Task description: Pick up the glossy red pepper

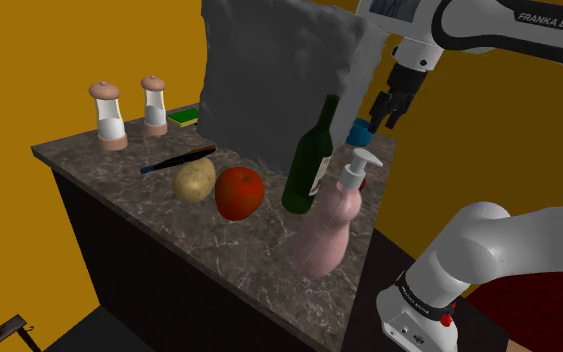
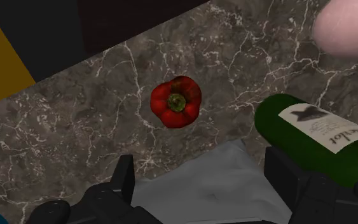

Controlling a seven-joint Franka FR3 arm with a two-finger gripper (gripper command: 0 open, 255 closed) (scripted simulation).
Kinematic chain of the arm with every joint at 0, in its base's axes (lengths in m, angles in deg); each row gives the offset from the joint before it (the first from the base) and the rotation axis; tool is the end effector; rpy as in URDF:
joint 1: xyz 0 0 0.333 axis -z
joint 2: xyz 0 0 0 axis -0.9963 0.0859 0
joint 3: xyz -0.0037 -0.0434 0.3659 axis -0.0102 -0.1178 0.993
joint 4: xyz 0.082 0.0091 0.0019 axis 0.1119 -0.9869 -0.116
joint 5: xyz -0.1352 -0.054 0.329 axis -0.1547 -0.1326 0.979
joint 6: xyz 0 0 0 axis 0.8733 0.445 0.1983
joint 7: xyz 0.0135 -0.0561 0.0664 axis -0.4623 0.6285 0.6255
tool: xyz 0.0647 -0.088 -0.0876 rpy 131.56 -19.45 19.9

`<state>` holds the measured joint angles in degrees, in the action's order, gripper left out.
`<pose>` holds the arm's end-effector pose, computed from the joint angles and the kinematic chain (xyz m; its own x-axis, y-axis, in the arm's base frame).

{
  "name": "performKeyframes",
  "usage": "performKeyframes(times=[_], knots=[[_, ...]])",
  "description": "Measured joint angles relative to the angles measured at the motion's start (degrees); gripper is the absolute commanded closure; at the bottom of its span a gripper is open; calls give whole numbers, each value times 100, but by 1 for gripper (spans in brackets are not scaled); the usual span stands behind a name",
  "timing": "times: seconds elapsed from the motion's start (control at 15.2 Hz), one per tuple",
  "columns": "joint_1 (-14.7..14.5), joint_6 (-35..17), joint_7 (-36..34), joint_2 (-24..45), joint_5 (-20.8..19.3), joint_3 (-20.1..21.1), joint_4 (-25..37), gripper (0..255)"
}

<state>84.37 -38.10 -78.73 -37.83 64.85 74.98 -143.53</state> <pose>0.2398 -0.0290 0.5929 0.9997 -0.0200 0.0101 -0.0202 -0.9996 0.0205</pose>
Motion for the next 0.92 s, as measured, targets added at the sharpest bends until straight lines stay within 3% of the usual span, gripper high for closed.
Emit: performKeyframes(times=[0.26,0.73,0.92], knots=[[92,-521,-210,-137,-47,38,-513,0],[407,-2422,-1004,-277,-219,223,-2080,0],[508,-3101,-1292,-125,-276,313,-2443,0]])
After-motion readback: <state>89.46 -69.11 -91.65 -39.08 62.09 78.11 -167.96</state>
